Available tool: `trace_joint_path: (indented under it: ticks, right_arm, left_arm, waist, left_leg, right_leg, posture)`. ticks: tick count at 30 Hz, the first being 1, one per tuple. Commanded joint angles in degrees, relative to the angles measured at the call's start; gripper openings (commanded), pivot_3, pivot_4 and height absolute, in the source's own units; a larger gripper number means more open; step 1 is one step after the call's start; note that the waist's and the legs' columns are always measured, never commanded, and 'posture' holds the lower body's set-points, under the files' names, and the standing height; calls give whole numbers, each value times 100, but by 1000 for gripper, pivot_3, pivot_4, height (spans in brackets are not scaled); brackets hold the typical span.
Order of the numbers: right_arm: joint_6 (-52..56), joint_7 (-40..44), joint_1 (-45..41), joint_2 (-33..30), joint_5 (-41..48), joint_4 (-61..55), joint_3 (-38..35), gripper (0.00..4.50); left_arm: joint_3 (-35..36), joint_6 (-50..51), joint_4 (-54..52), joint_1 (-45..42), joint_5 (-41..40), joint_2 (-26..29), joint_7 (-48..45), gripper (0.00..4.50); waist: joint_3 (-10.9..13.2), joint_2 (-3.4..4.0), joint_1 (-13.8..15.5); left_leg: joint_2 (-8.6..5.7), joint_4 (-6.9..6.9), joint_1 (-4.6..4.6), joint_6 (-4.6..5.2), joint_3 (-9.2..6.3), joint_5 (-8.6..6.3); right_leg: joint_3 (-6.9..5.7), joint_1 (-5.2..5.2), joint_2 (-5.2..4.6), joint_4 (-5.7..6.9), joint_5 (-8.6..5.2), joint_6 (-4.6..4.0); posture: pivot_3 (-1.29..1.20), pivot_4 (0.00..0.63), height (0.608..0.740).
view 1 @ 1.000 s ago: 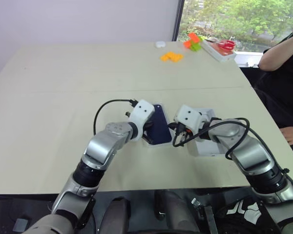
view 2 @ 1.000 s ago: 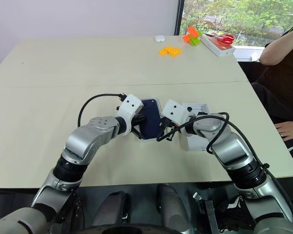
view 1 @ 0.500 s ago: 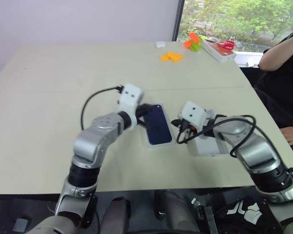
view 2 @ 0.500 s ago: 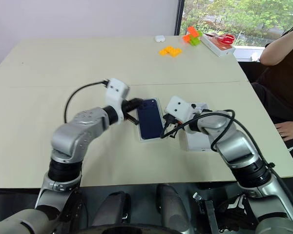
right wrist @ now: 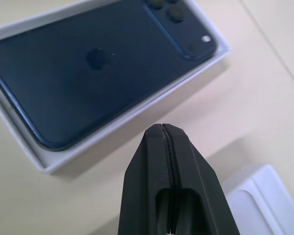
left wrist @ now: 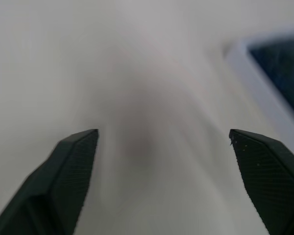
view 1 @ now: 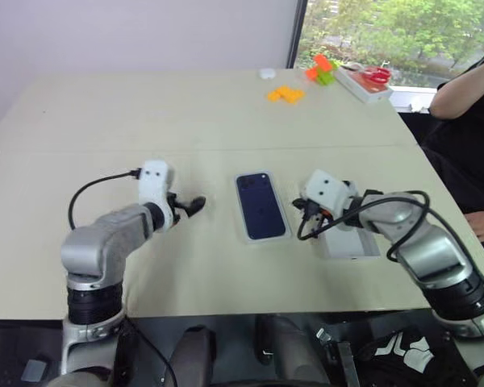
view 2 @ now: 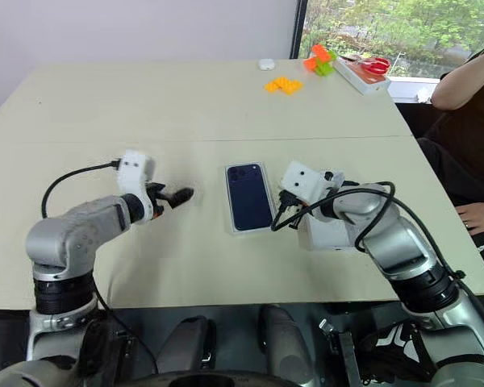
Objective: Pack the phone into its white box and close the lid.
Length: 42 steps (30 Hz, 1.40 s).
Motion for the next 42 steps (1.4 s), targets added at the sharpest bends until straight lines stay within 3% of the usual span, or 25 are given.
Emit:
trace_joint_path:
  ticks: [1,7,8,17,32,42]
  right_arm:
    - [3,-116,-117,70,-203,-15,141,0]
    - [126,-330,-302,323,-550,400,441,0]
    - [121,-327,-303,340,-576,424,460,0]
    - [181,-67,-166,445,-423,29,483,0]
    - [424,582,554,-127,-112,-1290,481,0]
    - [560,657,758,-345,-67,-1494,318,0]
  left_arm:
    - [-520,-380,-196,-64,130,2,-138,3263]
    - [-1501,-600,163,-381,412,40,-376,218]
    - [-1578,-610,184,-404,434,35,-403,53]
    - [-1771,-744,217,-468,406,-61,-742,53]
    - [-2056,-315,-515,-324,-173,-75,-1640,53]
    - [-2131,-92,-543,-445,-279,-94,-1874,53]
  waist:
    - [0,0,6]
    - [0,0,-10]
    - [0,0,-15]
    - [0,0,-6]
    - [0,0,-1]
    - [0,0,4]
  left_leg:
    - [0,0,0,0,0,0]
    - [1,0,0,1,1,0]
    - [1,0,0,1,0,0]
    - [3,0,0,1,-3,0]
    - [3,0,0,2,-3,0]
    - [1,1,0,2,-3,0]
  right_leg:
    - [0,0,-1,0,0,-1]
    - [0,0,4,1,1,-2]
    - [0,0,4,2,1,-2]
    - [-3,0,5,2,1,-1]
    - [-4,0,6,1,-11,18]
    - [-4,1,5,-1,-14,17]
  posture:
    - [0,150,740]
    - [0,150,740]
    - [0,150,740]
    - [0,150,740]
    - [0,150,740]
    - [0,150,740]
